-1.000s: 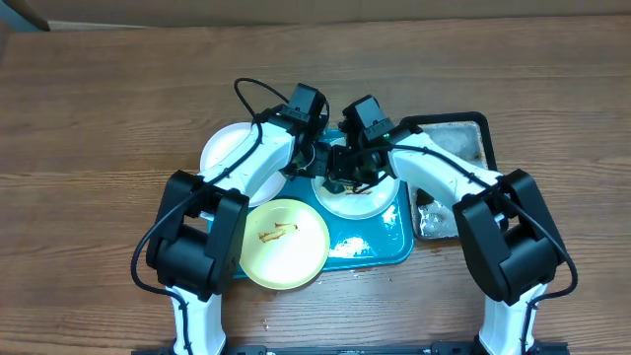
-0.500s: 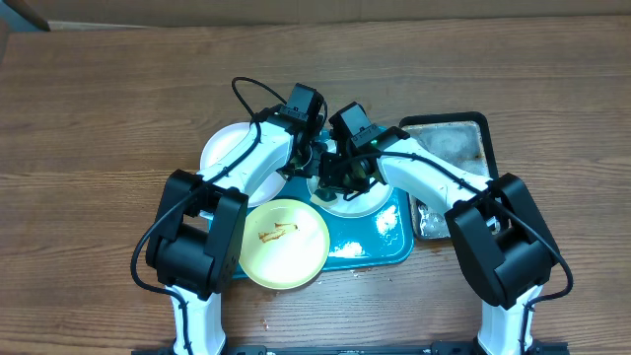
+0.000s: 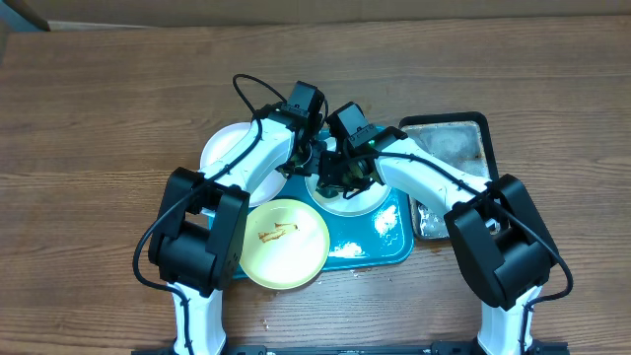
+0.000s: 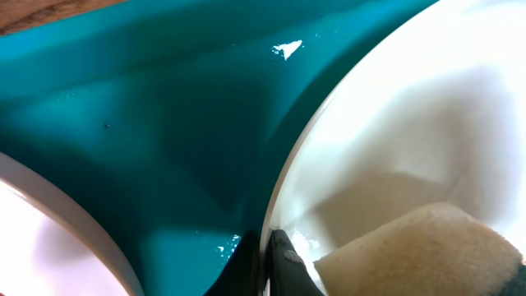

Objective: Clean dirty plates on tray and stack at the side
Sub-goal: 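Scrub the white plate with the sponge while the left gripper holds its rim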

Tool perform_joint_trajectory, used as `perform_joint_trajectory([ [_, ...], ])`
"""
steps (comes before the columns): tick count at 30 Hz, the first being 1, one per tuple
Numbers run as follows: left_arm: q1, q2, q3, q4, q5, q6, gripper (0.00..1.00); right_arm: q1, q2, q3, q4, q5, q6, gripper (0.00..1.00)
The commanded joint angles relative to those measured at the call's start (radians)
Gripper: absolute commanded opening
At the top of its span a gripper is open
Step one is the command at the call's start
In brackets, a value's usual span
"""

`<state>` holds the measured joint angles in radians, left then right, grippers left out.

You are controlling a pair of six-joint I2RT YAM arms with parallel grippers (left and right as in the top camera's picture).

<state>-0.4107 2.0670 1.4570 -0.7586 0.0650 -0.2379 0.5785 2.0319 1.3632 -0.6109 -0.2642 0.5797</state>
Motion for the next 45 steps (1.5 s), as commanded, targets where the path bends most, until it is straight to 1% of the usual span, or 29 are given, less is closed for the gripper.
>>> perform_joint_trajectory([
  [1, -0.021, -0.010, 0.046, -0.018, 0.058, -0.013, 0.04, -0.013, 0.071, -0.018, -0.016, 0.137, -0.009, 0.04],
  [13, -0.036, -0.010, 0.046, -0.019, 0.057, -0.013, 0.04, -0.121, 0.081, -0.018, -0.053, 0.144, -0.060, 0.04],
  [22, -0.037, -0.010, 0.046, -0.018, 0.055, -0.013, 0.04, -0.124, 0.129, -0.018, -0.053, 0.148, -0.060, 0.04],
  [25, -0.037, -0.010, 0.046, -0.018, 0.055, -0.013, 0.04, -0.124, 0.129, -0.018, -0.079, 0.222, -0.066, 0.04],
  [29, -0.037, -0.010, 0.046, -0.016, 0.054, -0.013, 0.04, -0.124, 0.129, -0.018, -0.129, 0.300, -0.109, 0.04],
  [33, -0.037, -0.010, 0.046, -0.011, 0.055, -0.013, 0.04, -0.125, 0.129, -0.018, -0.178, 0.385, -0.111, 0.04],
  [45, -0.037, -0.010, 0.046, 0.001, 0.055, -0.013, 0.04, -0.126, 0.129, -0.018, -0.278, 0.556, -0.105, 0.04],
])
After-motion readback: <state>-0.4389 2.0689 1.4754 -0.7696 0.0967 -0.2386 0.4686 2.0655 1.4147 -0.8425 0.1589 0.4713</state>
